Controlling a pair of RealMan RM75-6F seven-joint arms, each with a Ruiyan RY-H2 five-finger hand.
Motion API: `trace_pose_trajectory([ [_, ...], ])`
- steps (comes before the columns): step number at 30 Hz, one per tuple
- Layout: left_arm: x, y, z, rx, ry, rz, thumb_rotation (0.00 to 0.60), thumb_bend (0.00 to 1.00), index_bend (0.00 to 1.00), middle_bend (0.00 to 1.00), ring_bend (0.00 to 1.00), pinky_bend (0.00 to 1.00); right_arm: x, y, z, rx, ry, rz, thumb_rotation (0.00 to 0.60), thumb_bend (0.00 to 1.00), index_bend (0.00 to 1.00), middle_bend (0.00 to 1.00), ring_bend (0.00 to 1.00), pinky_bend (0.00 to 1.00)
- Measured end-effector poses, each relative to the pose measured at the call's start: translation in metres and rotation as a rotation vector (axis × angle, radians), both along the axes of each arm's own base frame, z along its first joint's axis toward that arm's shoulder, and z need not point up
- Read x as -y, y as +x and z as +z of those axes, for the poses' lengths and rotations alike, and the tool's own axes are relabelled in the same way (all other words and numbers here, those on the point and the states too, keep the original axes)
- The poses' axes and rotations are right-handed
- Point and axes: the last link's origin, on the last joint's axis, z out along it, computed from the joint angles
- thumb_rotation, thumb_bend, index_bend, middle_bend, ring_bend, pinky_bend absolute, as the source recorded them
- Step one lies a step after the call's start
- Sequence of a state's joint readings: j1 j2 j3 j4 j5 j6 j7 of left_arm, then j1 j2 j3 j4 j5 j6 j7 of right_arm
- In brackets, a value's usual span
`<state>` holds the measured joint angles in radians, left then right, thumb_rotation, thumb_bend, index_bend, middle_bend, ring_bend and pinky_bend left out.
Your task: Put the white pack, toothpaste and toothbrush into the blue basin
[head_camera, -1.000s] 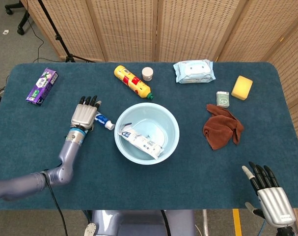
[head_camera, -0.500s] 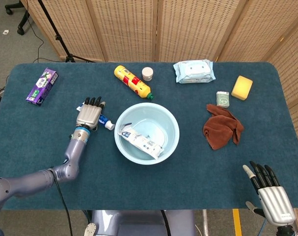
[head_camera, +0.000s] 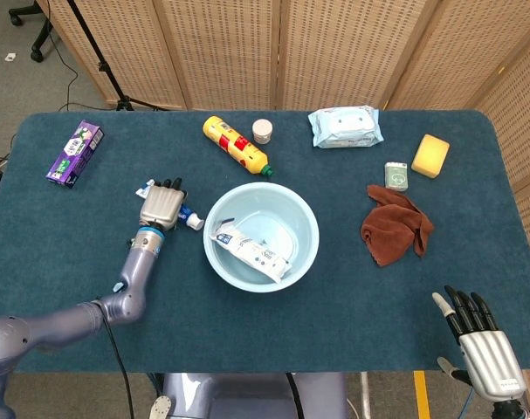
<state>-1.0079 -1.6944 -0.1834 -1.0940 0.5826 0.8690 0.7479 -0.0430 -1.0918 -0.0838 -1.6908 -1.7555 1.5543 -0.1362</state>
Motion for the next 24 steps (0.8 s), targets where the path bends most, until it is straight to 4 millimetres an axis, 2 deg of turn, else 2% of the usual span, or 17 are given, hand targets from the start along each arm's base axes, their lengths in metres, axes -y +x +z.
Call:
trace_pose_trajectory([
  [6,0.000,0.003,0.001,0.004,0.044,-0.048,0.600,0.47,0.76,0.41,0.43,0.45,0.000,0.000,0.001,0.002,-0.002,0.002,0.600,0.11,0.06,0.00,0.00,0.00],
  [12,0.002,0.005,0.001,0.025,0.074,-0.094,0.600,0.47,0.77,0.44,0.52,0.52,0.000,0.000,0.001,0.002,-0.002,0.000,0.600,0.10,0.06,0.00,0.00,0.00],
  [24,0.003,0.003,0.016,0.032,0.110,-0.102,0.600,0.49,0.79,0.52,0.58,0.56,-0.003,0.003,0.001,0.005,-0.003,0.011,0.600,0.10,0.06,0.00,0.00,0.00],
])
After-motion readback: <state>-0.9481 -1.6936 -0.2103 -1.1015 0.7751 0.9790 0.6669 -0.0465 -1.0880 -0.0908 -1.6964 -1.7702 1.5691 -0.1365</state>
